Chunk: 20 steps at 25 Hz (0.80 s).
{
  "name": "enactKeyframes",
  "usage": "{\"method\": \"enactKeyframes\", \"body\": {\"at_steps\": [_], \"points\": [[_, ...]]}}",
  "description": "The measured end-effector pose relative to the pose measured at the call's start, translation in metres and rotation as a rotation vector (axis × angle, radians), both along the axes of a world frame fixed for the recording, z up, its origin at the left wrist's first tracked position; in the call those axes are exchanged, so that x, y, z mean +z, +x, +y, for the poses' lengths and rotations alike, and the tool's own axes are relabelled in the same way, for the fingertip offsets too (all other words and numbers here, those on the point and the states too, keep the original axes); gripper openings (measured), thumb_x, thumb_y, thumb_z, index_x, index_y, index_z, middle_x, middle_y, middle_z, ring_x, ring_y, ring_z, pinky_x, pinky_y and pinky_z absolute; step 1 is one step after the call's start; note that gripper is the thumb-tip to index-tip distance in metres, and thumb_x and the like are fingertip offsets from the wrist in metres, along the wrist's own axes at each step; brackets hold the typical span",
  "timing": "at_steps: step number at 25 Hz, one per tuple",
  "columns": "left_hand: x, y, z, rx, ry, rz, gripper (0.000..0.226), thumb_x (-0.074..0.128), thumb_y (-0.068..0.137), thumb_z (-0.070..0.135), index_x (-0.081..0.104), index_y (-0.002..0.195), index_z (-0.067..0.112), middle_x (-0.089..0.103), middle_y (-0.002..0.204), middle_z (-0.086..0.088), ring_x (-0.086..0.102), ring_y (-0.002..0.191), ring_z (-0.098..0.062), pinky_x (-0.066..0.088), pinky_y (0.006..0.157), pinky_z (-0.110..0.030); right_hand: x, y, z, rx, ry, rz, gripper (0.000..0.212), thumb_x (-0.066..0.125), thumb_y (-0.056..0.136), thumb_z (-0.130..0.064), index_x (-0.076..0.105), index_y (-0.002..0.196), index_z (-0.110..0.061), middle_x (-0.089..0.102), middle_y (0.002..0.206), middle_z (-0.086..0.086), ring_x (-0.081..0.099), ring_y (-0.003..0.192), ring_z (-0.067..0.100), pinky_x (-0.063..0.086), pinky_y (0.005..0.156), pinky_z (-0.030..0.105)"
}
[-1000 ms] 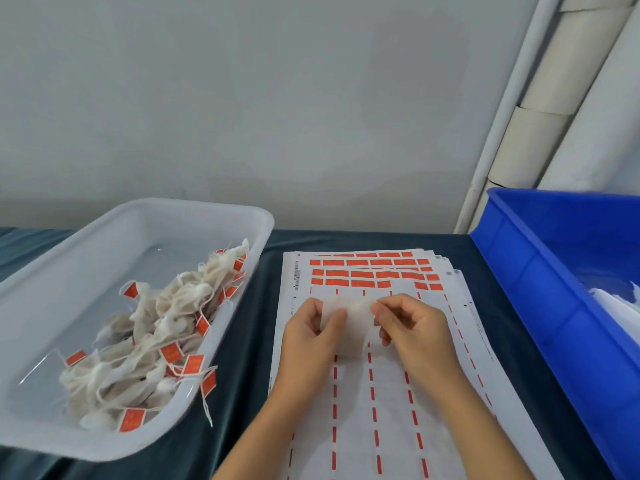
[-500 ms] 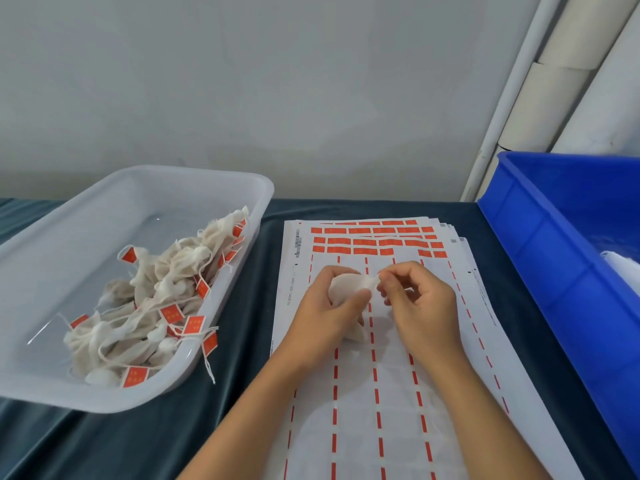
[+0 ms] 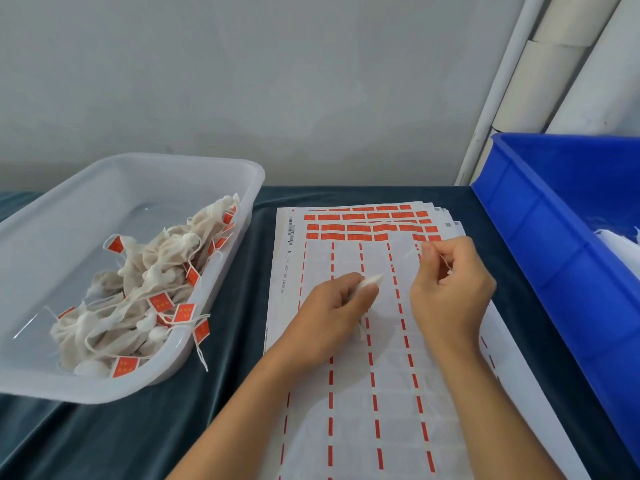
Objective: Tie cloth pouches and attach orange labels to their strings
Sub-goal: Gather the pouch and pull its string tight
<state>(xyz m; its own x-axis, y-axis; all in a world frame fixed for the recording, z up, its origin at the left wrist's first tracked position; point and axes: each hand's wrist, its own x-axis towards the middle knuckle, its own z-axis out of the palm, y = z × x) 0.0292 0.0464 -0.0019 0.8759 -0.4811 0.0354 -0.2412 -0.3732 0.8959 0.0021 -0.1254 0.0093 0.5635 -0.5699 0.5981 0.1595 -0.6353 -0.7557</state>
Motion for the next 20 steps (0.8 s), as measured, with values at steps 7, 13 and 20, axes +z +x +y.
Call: {"method": "enactKeyframes", "body": {"at_steps": [7, 13, 20], "points": [[0.001, 0.007, 0.006, 0.121, -0.176, 0.038, 0.035, 0.042, 0.105, 0.054, 0.061, 0.083, 0.035, 0.070, 0.090, 0.010, 0.068, 0.089, -0.011, 0.055, 0.079, -0.021, -0.014, 0.003, -0.001, 0.181, -0.173, 0.339, 0.026, 0.052, 0.105, -0.035, 0.064, 0.128, -0.031, 0.062, 0.132, -0.012, 0.048, 0.117, -0.003, 0.031, 0.096, 0.007], [0.000, 0.008, 0.005, 0.082, -0.208, -0.030, 0.037, 0.045, 0.111, 0.044, 0.065, 0.090, 0.021, 0.074, 0.088, 0.000, 0.068, 0.082, -0.014, 0.053, 0.075, -0.016, -0.011, 0.000, 0.015, 0.515, -0.211, 0.360, 0.042, 0.052, 0.105, -0.029, 0.050, 0.146, -0.038, 0.050, 0.147, -0.019, 0.039, 0.128, -0.015, 0.033, 0.100, 0.001], [0.002, 0.009, 0.004, 0.111, -0.186, -0.010, 0.039, 0.046, 0.111, 0.040, 0.069, 0.091, 0.018, 0.075, 0.088, -0.001, 0.067, 0.084, -0.018, 0.053, 0.076, -0.016, -0.011, -0.001, 0.011, 0.462, -0.039, 0.298, 0.020, 0.061, 0.100, -0.033, 0.073, 0.115, -0.027, 0.072, 0.106, -0.014, 0.063, 0.101, -0.003, 0.046, 0.082, 0.001]]}}
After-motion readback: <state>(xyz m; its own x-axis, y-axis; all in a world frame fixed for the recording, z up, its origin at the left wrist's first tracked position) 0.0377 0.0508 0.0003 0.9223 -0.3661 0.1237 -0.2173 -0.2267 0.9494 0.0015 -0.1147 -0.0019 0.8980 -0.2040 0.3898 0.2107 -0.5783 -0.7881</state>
